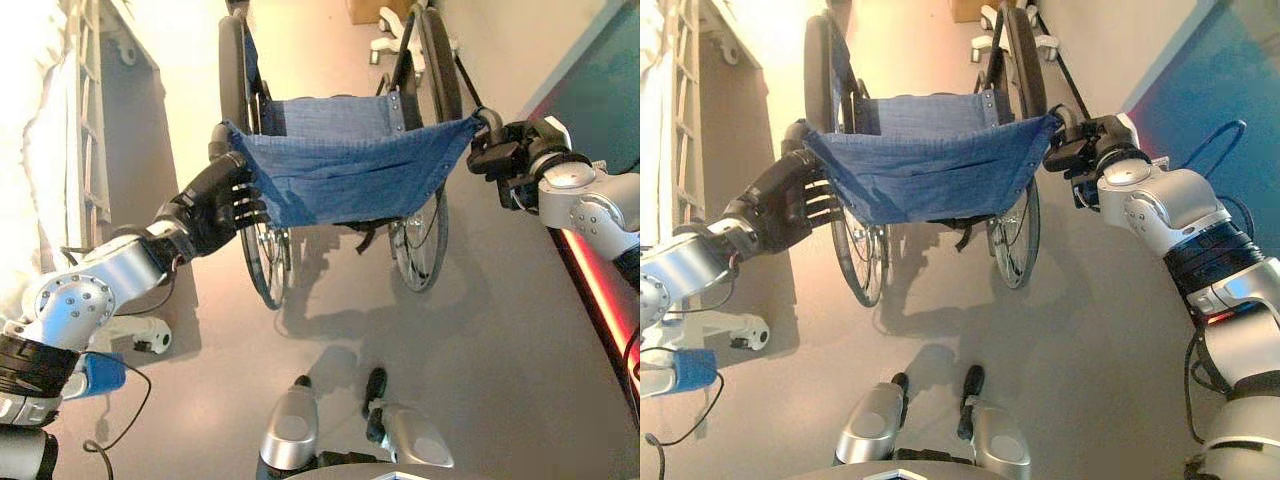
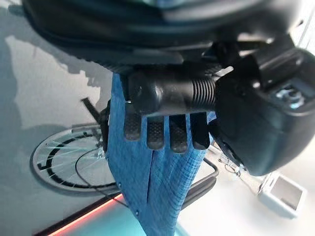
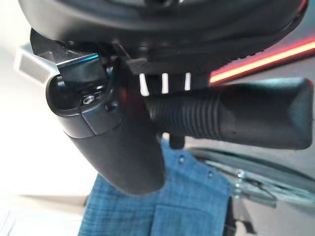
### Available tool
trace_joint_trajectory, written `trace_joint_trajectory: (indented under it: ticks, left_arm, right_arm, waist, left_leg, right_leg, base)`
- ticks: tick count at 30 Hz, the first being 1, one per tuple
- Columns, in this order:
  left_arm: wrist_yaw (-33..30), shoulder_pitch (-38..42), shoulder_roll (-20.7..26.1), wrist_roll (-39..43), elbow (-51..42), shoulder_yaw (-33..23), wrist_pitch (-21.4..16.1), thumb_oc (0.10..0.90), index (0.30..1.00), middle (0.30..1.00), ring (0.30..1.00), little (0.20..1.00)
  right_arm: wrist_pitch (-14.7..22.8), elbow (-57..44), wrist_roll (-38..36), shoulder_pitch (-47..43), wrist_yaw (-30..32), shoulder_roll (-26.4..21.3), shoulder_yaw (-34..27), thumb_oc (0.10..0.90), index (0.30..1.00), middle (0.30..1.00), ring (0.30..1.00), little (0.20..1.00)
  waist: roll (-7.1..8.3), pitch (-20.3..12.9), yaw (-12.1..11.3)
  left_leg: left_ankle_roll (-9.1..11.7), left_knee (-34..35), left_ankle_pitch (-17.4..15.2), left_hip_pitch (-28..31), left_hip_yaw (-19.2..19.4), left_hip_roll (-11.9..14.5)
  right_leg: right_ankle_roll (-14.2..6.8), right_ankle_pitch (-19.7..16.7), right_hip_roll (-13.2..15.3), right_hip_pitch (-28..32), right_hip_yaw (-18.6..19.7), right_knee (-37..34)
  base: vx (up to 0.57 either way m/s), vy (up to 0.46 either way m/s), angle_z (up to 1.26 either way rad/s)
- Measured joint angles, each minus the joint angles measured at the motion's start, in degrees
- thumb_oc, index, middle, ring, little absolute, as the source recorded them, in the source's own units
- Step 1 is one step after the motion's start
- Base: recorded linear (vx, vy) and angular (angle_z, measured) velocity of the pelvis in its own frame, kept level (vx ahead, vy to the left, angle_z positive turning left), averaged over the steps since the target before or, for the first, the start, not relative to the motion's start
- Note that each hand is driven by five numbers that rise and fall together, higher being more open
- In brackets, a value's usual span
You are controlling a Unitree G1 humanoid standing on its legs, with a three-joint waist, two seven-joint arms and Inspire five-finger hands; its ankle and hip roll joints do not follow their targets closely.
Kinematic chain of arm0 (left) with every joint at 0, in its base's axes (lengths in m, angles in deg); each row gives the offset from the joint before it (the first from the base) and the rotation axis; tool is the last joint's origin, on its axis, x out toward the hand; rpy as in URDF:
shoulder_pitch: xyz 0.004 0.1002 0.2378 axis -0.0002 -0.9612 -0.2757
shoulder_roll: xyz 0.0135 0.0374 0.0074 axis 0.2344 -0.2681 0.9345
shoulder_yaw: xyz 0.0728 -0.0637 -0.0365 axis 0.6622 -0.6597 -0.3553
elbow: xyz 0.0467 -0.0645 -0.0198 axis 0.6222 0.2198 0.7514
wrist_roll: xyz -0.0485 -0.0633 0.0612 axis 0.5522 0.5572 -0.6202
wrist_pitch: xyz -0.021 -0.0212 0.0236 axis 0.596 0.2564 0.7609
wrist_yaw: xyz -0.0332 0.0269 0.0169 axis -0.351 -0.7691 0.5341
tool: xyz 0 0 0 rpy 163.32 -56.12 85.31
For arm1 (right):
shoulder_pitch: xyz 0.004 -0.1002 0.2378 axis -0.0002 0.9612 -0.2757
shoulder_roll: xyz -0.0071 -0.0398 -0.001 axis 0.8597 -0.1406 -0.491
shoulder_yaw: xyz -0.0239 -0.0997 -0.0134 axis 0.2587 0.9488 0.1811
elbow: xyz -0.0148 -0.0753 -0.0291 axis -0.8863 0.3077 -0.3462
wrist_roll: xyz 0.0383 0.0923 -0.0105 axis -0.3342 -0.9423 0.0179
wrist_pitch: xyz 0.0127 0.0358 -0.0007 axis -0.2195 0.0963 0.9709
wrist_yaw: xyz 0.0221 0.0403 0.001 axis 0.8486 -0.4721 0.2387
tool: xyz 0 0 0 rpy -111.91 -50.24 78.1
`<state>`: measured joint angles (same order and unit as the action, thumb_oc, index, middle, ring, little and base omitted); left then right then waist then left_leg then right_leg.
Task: Push the wheelchair next to the bed
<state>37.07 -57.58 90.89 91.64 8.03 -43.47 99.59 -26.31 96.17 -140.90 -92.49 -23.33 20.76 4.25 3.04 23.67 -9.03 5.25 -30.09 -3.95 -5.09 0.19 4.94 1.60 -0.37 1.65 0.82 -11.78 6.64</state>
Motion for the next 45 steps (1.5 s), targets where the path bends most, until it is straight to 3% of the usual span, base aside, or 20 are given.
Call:
trace_joint_trajectory:
  ticks: [4,7,9,10,12,14,18,23,25,26,27,28,30,33,34,36,37,39,41,45]
  left_arm:
    - [-0.1,-1.47,-1.54,-0.92,-0.56,0.06,0.13,0.4,0.3,0.3,0.3,0.3]
    - [-0.11,-0.5,-3.16,-0.85,-1.83,0.33,0.18,0.4,0.3,0.3,0.3,0.3]
    - [-0.24,1.1,-3.15,-0.3,-2.92,2.78,0.21,0.4,0.3,0.3,0.3,0.3]
    - [-0.24,1.44,-3.33,-0.2,-4.03,3.94,0.2,0.4,0.3,0.3,0.3,0.3]
    - [-0.3,1.93,-3.95,0.23,-4.95,4.42,0.07,0.4,0.3,0.3,0.3,0.3]
    - [-0.83,2.34,-4.2,0.33,-4.96,4.65,0.03,0.4,0.3,0.3,0.3,0.3]
    - [-1.67,3.1,-5.51,0.1,-3.16,4.9,0.48,0.4,0.3,0.3,0.3,0.3]
    - [-1.6,3.09,-4.55,0.89,-4.43,4.71,3.16,0.4,0.3,0.3,0.3,0.3]
    - [-1.43,3.1,-4.26,1.11,-4.53,4.35,3.68,0.4,0.3,0.3,0.3,0.3]
    - [-1.4,3.12,-4.62,0.89,-4.47,3.78,3.7,0.4,0.3,0.3,0.3,0.3]
    - [-1.4,3.23,-4.59,0.72,-4.35,3.02,3.68,0.4,0.3,0.3,0.3,0.3]
    - [-1.42,3.25,-4.55,0.68,-4.3,2.36,3.68,0.4,0.3,0.3,0.3,0.3]
    - [-1.45,3.25,-4.23,0.66,-4.02,2.33,3.71,0.4,0.3,0.3,0.3,0.3]
    - [-1.51,3.35,-2.72,0.69,-3.42,2.3,3.01,0.4,0.3,0.3,0.3,0.3]
    - [-1.59,3.71,-2.75,0.77,-3.32,2.3,2.69,0.4,0.3,0.3,0.3,0.3]
    - [-1.93,4.59,-2.9,1.41,-2.8,2.5,2.22,0.4,0.3,0.3,0.3,0.3]
    - [-1.92,6.99,-2.9,1.97,-0.99,5.22,1.5,0.4,0.3,0.3,0.3,0.3]
    - [-2.11,10.99,-3.09,3.16,2.41,9.3,0.71,0.4,0.3,0.3,0.3,0.3]
    - [-2.53,13.11,-3.11,4.04,4.71,10.56,0.48,0.4,0.3,0.3,0.3,0.3]
    - [-3.6,14.42,-2.39,3.98,6.45,9.94,-0.28,0.4,0.3,0.3,0.3,0.3]
  right_arm:
    - [0.02,3.32,0.38,-0.36,-0.21,2.34,0.45,0.4,0.3,0.3,0.3,0.3]
    - [0.07,6.31,1.97,-2.24,-0.25,3.41,0.46,0.4,0.3,0.3,0.3,0.3]
    - [0.08,9.77,3.08,-3.21,-0.41,4.52,0.47,0.4,0.3,0.3,0.3,0.3]
    - [0.07,11.13,3.61,-3.75,-0.95,4.45,0.64,0.4,0.3,0.3,0.3,0.3]
    - [0.23,12.06,5.8,-4.54,-1.58,4.27,1.7,0.4,0.3,0.3,0.3,0.3]
    - [0.38,12.8,6.91,-4.91,-2.27,4.22,1.78,0.4,0.3,0.3,0.3,0.3]
    - [0.39,12.82,7.39,-5.33,-2.81,3.49,1.99,0.4,0.3,0.3,0.3,0.3]
    - [0.36,12.86,7.5,-4.26,-4.76,3.02,1.99,0.4,0.3,0.3,0.3,0.3]
    - [0.41,12.93,7.48,-3.81,-5.42,2.91,1.96,0.4,0.3,0.3,0.3,0.3]
    - [0.94,12.81,7.55,-3.99,-5.78,2.74,1.71,0.4,0.3,0.3,0.3,0.3]
    - [2.07,12.77,7.48,-4.14,-5.83,2.67,1.71,0.4,0.3,0.3,0.3,0.3]
    - [2.35,12.6,7.45,-4.37,-5.84,2.61,1.71,0.4,0.3,0.3,0.3,0.3]
    - [2.35,12.47,7.43,-4.46,-6.08,2.4,1.69,0.4,0.3,0.3,0.3,0.3]
    - [2.58,10.92,7.54,-5.62,-6.64,1.83,1.68,0.4,0.3,0.3,0.3,0.3]
    - [2.59,10.87,7.55,-6.26,-6.78,1.44,1.69,0.4,0.3,0.3,0.3,0.3]
    - [2.73,11.2,7.91,-8.09,-7.18,1.11,1.74,0.4,0.3,0.3,0.3,0.3]
    - [3.46,11.31,8.93,-8.26,-7.36,0.63,1.82,0.4,0.3,0.3,0.3,0.3]
    - [3.8,12.05,9.88,-8.41,-8.06,0.23,2.07,0.4,0.3,0.3,0.3,0.3]
    - [3.76,12.23,9.88,-8.47,-8.15,0.44,2.16,0.4,0.3,0.3,0.3,0.3]
    - [3.28,11.33,9.64,-8.46,-8.62,0.21,3.04,0.4,0.3,0.3,0.3,0.3]
  waist:
    - [1.66,0.56,-1.13]
    - [2.76,1.04,-2.3]
    - [2.43,1.04,-2.87]
    - [0.21,0.94,-3.07]
    - [-0.33,1.09,-3.91]
    - [-0.46,1.14,-5.44]
    - [-1.79,1.85,-4.93]
    - [-1.57,1.0,-8.43]
    - [0.52,-1.18,-8.48]
    - [0.1,-1.72,-8.45]
    - [0.09,-1.73,-8.51]
    - [0.15,-1.71,-8.43]
    - [0.24,-1.69,-8.32]
    - [-0.82,-1.6,-7.42]
    - [-1.5,-1.49,-7.35]
    - [-3.92,-1.21,-6.26]
    - [-5.76,-1.14,-4.12]
    - [-6.3,-1.07,-1.56]
    - [-6.3,-1.04,-1.1]
    - [-3.82,-0.98,-0.56]
  left_leg:
    - [-0.39,-8.74,3.25,-3.82,-1.04,-1.22]
    - [-2.72,1.3,1.15,-5.23,-1.38,-4.49]
    - [-1.18,14.95,2.89,-3.17,-1.1,-5.86]
    - [0.54,20.51,8.39,-1.01,-0.91,-4.93]
    - [-3.42,21.83,6.75,-0.13,1.66,-4.31]
    - [-2.57,20.58,6.03,-0.74,4.64,-4.04]
    - [1.24,9.57,3.14,-5.78,8.9,-4.09]
    - [-3.55,13.07,3.94,-6.22,8.08,-7.68]
    - [-7.99,12.87,2.49,-6.81,8.09,-9.25]
    - [-13.01,13.72,3.06,-6.53,8.24,-9.05]
    - [-13.38,14.68,3.26,-6.19,8.26,-9.02]
    - [-13.49,15.07,3.31,-5.49,7.93,-9.31]
    - [-13.47,17.18,3.47,-3.54,7.22,-10.36]
    - [-13.42,21.76,4.46,-0.46,2.65,-11.16]
    - [-13.2,22.18,4.58,-0.41,1.18,-10.85]
    - [-12.19,23.22,4.97,-0.2,-4.45,-10.24]
    - [-11.5,23.25,4.91,0.07,-8.29,-10.16]
    - [-10.72,23.1,4.44,1.43,-12.77,-11.38]
    - [-9.12,22.72,3.12,2.54,-15.64,-10.69]
    - [-6.06,21.81,1.19,2.98,-11.83,-7.76]
  right_leg:
    - [3.93,2.92,-0.21,2.65,0.47,0.57]
    - [3.7,3.76,-0.55,3.36,7.29,-1.97]
    - [0.53,4.75,-0.68,3.4,6.89,-1.25]
    - [-2.09,6.64,-2.28,3.97,6.14,-0.08]
    - [-2.81,8.67,-2.42,2.39,4.29,3.24]
    - [-1.41,12.61,-2.8,0.89,0.65,10.13]
    - [1.94,11.22,-5.39,11.09,1.52,-3.4]
    - [2.58,16.65,-6.15,12.28,3.86,1.49]
    - [0.23,19.67,-4.99,9.34,3.75,7.05]
    - [-3.15,21.03,-4.71,5.16,3.47,15.56]
    - [-9.9,21.12,-4.51,0.84,3.92,25.38]
    - [-12.89,19.51,-4.49,-1.94,5.58,32.43]
    - [-13.6,18.93,-3.98,-2.24,6.67,34.83]
    - [-4.75,23.88,-0.74,-1.25,3.44,23.35]
    - [-4.25,24.18,-0.11,-2.55,3.23,21.05]
    - [-6.19,23.08,2.31,-7.17,2.89,17.51]
    - [-10.34,20.47,5.17,-9.49,3.19,15.32]
    - [-14.31,11.75,12.96,-10.9,5.21,7.1]
    - [-15.12,3.13,15.78,-10.8,6.53,0.15]
    - [-13.6,-5.82,12.47,-5.74,4.71,-7.75]
  base:
    - [0.24,-0.167,0.2]
    - [0.25,-0.051,-0.01]
    - [0.25,-0.04,-0.08]
    - [0.31,-0.054,-0.15]
    - [0.38,-0.084,-0.31]
    - [0.41,-0.093,-0.3]
    - [0.44,-0.051,0.12]
    - [0.34,-0.005,-0.26]
    - [0.3,0.035,0.11]
    - [0.3,-0.011,0.18]
    - [0.28,-0.044,0.12]
    - [0.28,-0.056,0.12]
    - [0.25,-0.08,0.16]
    - [0.2,-0.218,0.25]
    - [0.14,-0.416,0.24]
    - [0.17,-0.443,0.48]
    - [0.26,-0.449,1.19]
    - [0.34,-0.589,1.23]
    - [0.29,-0.547,0.76]
    - [0.18,-0.416,0.84]
